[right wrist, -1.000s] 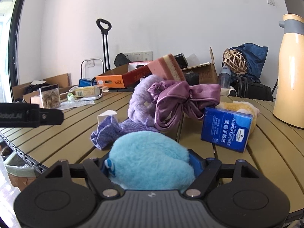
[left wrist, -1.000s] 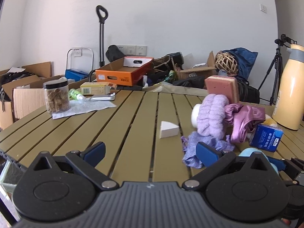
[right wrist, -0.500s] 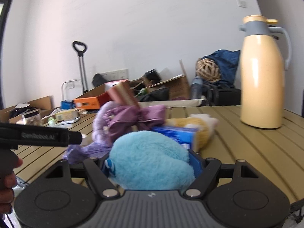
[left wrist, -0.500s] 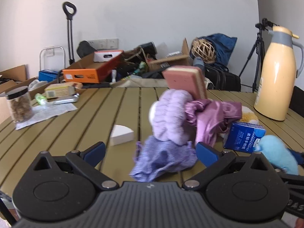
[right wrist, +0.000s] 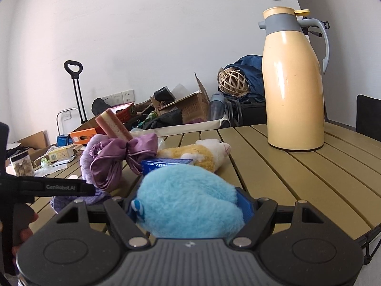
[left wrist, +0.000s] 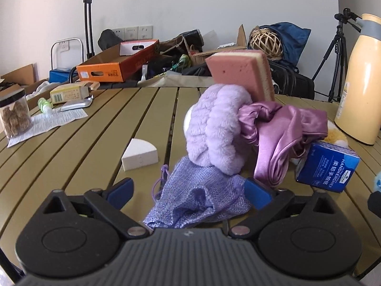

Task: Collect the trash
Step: 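Grasp the lavender knit cloth with the left gripper while the right holds the plush, then carry the cloth and plush down over the black bin with both grippers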

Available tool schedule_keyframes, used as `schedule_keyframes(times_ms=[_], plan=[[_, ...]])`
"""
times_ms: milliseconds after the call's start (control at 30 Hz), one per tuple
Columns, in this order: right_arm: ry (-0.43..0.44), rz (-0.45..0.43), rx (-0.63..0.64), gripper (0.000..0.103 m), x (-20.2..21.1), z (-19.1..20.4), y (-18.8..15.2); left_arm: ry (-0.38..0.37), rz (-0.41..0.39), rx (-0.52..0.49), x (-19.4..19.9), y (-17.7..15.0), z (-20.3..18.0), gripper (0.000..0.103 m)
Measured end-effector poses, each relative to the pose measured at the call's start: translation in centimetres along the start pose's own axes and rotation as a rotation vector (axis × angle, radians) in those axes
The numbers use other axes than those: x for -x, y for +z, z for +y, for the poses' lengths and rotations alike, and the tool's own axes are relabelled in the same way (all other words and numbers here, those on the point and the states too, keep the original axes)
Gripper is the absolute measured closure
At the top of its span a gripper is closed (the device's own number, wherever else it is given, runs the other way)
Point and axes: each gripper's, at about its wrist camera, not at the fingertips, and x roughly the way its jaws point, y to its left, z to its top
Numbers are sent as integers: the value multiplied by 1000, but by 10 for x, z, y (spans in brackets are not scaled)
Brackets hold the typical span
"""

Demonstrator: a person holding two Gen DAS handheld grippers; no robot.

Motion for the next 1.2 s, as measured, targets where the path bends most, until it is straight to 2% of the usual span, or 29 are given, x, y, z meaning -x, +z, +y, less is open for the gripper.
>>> schedule_keyframes(times_ms=[67,400,467,600,667,733,967,1200], plan=[[2,0,1,27,1,0,0,-4,9,0,-3,-1,1,14],[15,6,1,27,2,4,0,-30,-7,4,1,-10,-5,32],[17,5,0,27,2,4,0,-32,-15,6,3,-11,-5,40],[23,5,-1,27,2,5,0,-50,-23,45,6,-14,-1,49],[27,7,1,27,2,7,0,-51,-27,45,8,-14,-1,61],[33,9,2,27,2,8,0,-53,-31,44,10,-14,-1,66],[49,12,9,27,2,15,0,-31,-68,58,23,-13,2,74],[71,9,20,27,3,22,1,-13,-129,53,45,-12,7,75]])
